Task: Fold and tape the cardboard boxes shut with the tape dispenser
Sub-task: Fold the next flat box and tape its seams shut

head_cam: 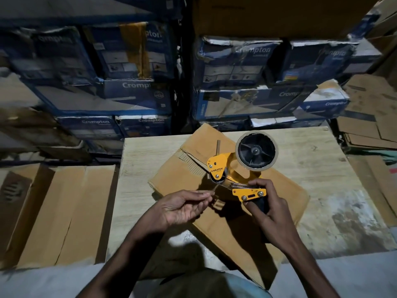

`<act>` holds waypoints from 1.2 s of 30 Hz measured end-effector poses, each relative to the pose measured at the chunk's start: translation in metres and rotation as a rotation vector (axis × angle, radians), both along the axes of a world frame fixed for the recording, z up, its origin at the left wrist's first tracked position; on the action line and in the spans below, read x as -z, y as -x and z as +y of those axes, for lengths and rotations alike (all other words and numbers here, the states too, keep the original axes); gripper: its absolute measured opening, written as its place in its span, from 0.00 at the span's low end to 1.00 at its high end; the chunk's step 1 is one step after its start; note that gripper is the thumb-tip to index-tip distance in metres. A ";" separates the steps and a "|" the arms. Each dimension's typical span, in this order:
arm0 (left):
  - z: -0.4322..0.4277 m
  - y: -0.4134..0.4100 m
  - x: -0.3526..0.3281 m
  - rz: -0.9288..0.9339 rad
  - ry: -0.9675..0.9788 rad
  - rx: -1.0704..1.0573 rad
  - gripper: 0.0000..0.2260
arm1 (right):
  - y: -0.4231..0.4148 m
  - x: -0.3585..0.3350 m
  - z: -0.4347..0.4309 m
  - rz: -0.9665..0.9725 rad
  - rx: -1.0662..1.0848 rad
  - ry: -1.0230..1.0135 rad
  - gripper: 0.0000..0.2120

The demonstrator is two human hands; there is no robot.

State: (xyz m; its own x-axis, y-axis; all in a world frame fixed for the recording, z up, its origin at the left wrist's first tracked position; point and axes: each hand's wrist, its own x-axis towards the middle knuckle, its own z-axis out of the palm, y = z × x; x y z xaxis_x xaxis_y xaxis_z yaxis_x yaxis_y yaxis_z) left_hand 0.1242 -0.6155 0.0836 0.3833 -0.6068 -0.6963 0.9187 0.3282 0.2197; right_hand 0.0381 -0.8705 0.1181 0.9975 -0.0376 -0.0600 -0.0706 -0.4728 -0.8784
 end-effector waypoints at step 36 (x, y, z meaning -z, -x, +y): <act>0.097 -0.223 0.059 -1.242 -0.849 0.446 0.06 | -0.068 0.052 -0.009 -0.118 -0.167 0.511 0.17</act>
State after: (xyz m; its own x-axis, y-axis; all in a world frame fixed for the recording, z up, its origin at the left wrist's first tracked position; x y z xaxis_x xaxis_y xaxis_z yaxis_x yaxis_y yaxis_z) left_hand 0.3472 -0.5185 0.0248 0.8577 -0.4328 -0.2778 0.0158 -0.5178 0.8554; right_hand 0.1058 -0.8793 0.0662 0.9913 0.1265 0.0371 0.1268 -0.8376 -0.5314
